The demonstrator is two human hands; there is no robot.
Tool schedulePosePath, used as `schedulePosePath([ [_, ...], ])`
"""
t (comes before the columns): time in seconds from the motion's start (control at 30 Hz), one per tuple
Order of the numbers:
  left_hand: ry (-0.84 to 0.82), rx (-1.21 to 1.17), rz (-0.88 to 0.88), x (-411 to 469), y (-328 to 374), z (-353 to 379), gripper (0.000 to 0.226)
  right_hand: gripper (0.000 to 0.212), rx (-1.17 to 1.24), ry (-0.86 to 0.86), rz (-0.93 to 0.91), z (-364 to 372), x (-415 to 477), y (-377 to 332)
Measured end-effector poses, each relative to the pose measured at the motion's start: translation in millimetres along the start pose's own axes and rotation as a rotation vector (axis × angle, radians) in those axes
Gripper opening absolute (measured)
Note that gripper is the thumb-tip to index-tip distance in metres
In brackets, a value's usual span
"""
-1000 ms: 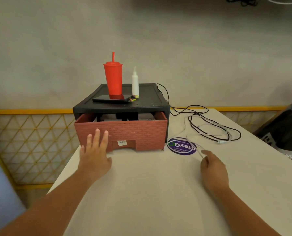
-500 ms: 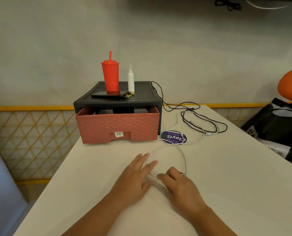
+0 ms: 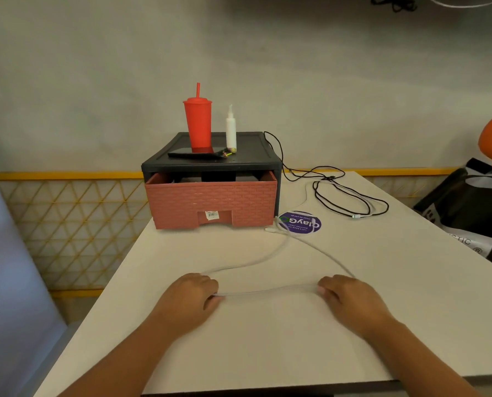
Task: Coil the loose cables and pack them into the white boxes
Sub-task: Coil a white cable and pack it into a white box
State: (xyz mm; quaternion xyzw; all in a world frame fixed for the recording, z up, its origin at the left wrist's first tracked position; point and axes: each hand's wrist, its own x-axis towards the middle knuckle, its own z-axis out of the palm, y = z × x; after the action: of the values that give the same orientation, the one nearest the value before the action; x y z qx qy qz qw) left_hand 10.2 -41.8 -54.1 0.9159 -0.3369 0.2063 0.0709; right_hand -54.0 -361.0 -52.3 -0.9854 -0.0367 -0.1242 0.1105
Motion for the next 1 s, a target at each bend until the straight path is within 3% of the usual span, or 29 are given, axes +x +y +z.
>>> schedulePosePath([
  [0.27, 0.069, -0.110, -0.089, -14.7, -6.4, 7.6, 0.030, 0.026, 0.063, 0.041, 0.206, -13.4, -10.7, 50.4],
  [0.43, 0.091, -0.164, -0.190, -17.8, -9.9, 7.6, 0.047, 0.023, -0.040, 0.178, 0.435, -11.3, -9.3, 73.9],
  [0.57, 0.076, -0.217, -0.263, -19.7, -9.9, 4.6, 0.057, 0.027, -0.008, 0.181, 0.594, -11.9, -8.8, 81.2],
  [0.63, 0.069, -0.230, -0.295, -18.9, -9.7, 5.0, 0.050, 0.029, 0.097, 0.203, 0.698, -13.4, -7.3, 81.2],
  [0.77, 0.112, -0.236, -0.448, -19.3, -16.3, 5.5, 0.018, 0.032, 0.197, 0.251, 0.847, -21.6, -5.0, 81.5],
  [1.0, 0.123, -0.115, -0.666, -33.8, -40.1, -4.3, 0.022, 0.031, 0.207, 0.259, 0.963, -29.5, -1.3, 79.7],
])
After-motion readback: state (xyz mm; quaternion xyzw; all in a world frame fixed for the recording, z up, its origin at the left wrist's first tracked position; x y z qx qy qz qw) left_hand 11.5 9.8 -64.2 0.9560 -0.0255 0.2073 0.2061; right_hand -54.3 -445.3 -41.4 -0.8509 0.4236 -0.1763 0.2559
